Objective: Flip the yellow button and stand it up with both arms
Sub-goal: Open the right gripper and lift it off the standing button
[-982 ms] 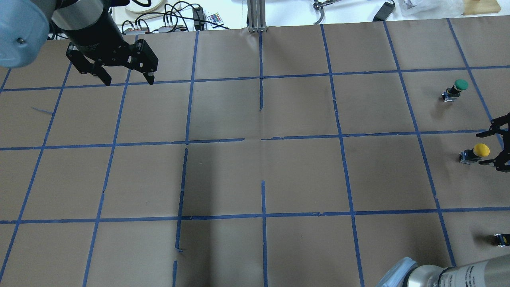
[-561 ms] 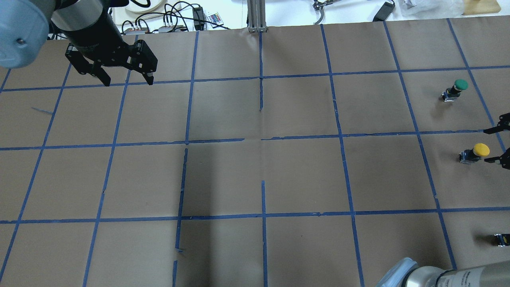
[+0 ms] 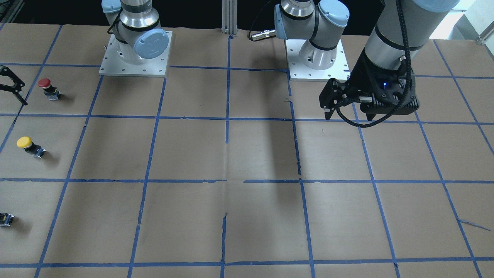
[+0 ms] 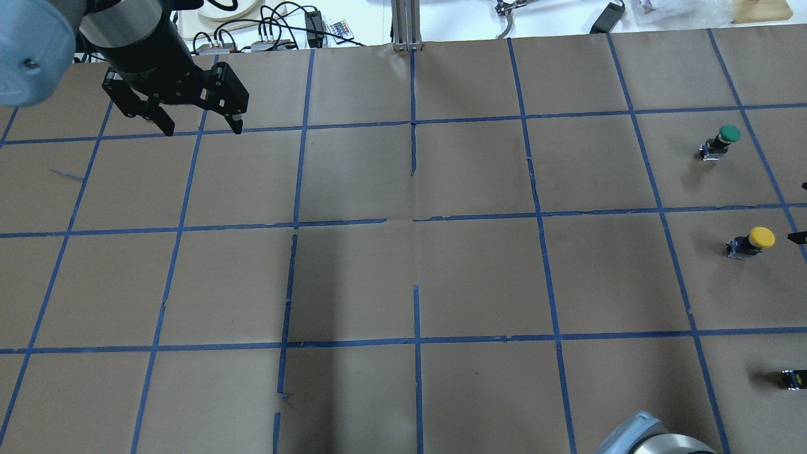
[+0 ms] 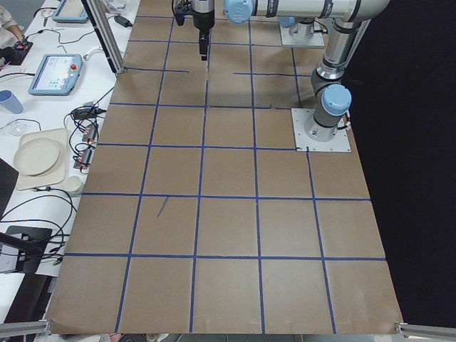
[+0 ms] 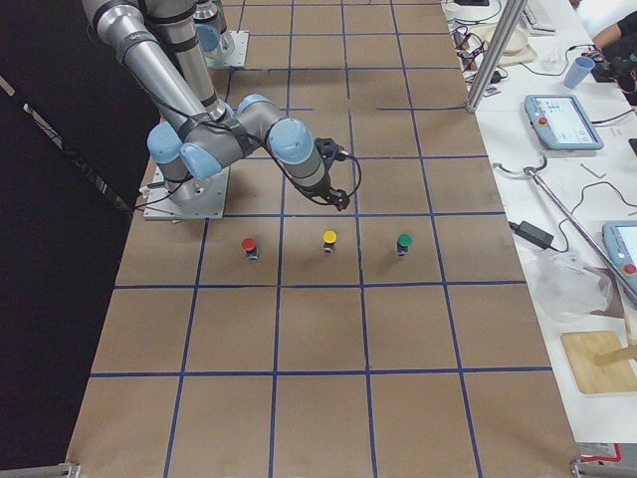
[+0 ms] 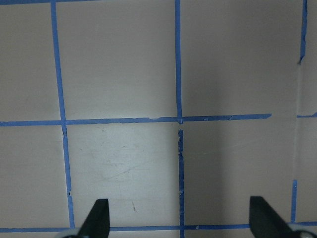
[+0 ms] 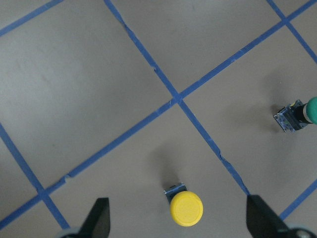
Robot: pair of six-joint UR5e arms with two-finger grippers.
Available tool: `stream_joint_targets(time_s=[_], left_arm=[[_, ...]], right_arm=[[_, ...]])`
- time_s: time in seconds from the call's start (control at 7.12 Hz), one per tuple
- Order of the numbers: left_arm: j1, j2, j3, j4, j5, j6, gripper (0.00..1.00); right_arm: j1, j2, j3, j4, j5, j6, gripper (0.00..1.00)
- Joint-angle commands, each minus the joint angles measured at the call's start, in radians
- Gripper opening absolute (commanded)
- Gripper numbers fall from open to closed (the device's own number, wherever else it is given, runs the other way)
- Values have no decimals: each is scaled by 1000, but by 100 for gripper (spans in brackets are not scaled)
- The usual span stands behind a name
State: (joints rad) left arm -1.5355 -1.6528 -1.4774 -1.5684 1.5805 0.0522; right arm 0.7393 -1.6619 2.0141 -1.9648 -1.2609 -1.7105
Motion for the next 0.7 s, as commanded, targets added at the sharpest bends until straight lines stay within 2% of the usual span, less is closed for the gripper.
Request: stream_joint_targets(time_s=[0.0, 0.28, 0.42, 0.56], left_arm=[[1, -5, 2, 4, 1, 0, 100], [3, -4, 2, 5, 3, 2, 100], [3, -4, -3, -4, 3, 2, 100], [3, -4, -1, -4, 4, 2, 100]], right_arm=[[182, -19, -41, 6, -139, 502, 99], [370, -16, -100, 41, -257, 982, 100], [441, -19, -112, 116, -252, 1245, 100], [533, -19, -167, 214, -259, 1452, 100]])
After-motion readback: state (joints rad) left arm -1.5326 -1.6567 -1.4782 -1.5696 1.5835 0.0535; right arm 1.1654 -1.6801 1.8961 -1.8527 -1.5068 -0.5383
